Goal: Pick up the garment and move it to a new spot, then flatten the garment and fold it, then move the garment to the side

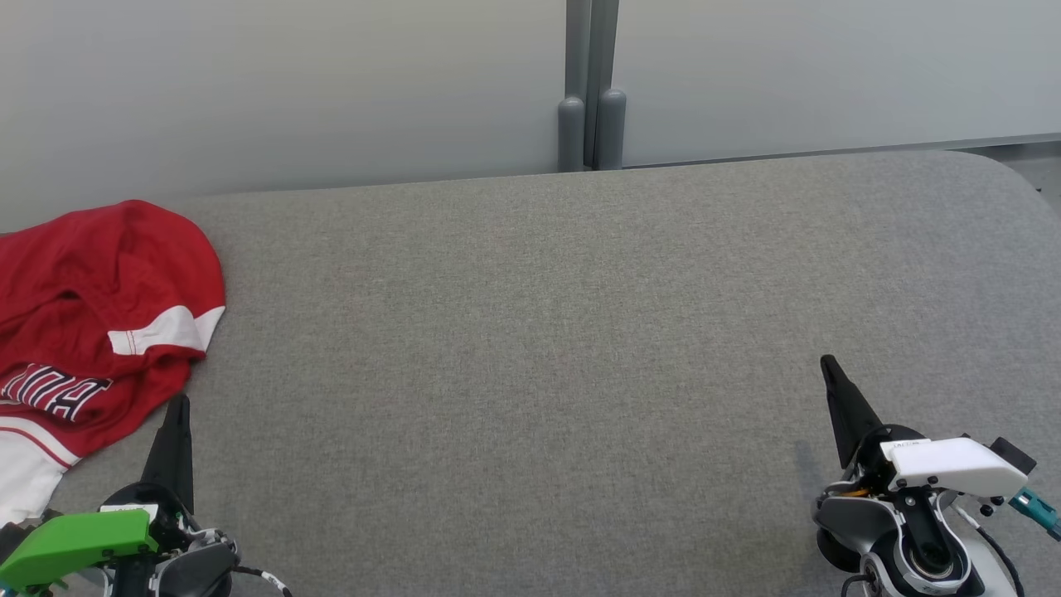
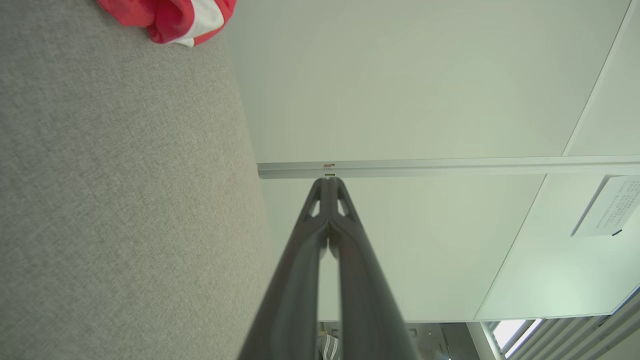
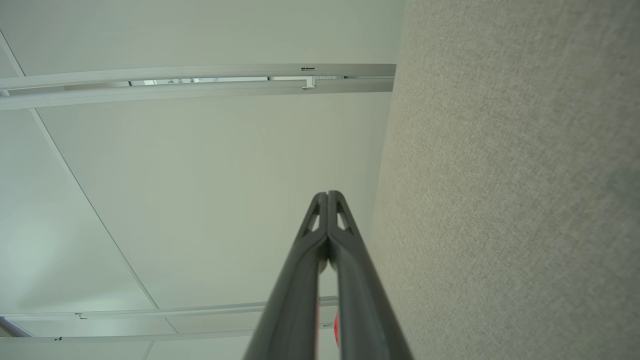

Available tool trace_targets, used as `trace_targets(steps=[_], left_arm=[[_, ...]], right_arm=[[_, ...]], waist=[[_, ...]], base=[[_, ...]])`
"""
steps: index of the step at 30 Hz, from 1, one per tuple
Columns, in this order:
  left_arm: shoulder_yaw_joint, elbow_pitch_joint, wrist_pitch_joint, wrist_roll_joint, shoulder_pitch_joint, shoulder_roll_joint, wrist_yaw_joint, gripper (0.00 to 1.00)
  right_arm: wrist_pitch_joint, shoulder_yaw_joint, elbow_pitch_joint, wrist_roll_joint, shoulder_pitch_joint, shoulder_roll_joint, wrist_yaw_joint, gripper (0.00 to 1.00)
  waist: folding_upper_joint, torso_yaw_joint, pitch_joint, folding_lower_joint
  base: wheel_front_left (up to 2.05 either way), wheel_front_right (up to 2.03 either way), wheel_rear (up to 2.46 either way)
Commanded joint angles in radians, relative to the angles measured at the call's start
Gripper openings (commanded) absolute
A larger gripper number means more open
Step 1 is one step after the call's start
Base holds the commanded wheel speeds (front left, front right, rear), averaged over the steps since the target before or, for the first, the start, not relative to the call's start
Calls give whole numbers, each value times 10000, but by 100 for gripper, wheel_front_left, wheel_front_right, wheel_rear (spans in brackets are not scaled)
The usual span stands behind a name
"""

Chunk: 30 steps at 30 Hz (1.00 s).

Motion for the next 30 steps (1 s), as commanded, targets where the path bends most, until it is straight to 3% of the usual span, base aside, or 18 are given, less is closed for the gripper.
trace_targets(steps=[1,20,21,30], left_arm=[[1,-9,22,96,-140,11,-30,0],[1,-9,22,97,-141,11,-30,0],[0,0,0,0,0,0,0,100],[-303,201,-306,126,339,-84,7,100]], right_arm=[[24,3,18,-42,-87,-20,7,0],[24,3,18,-43,-87,-20,7,0],[0,0,0,0,0,0,2,100],[-204,177,239,-97,341,72,0,100]], waist=[[53,0,0,0],[53,0,0,0],[0,0,0,0],[2,0,1,0]], base=[[0,0,0],[0,0,0],[0,0,0],[0,0,0]])
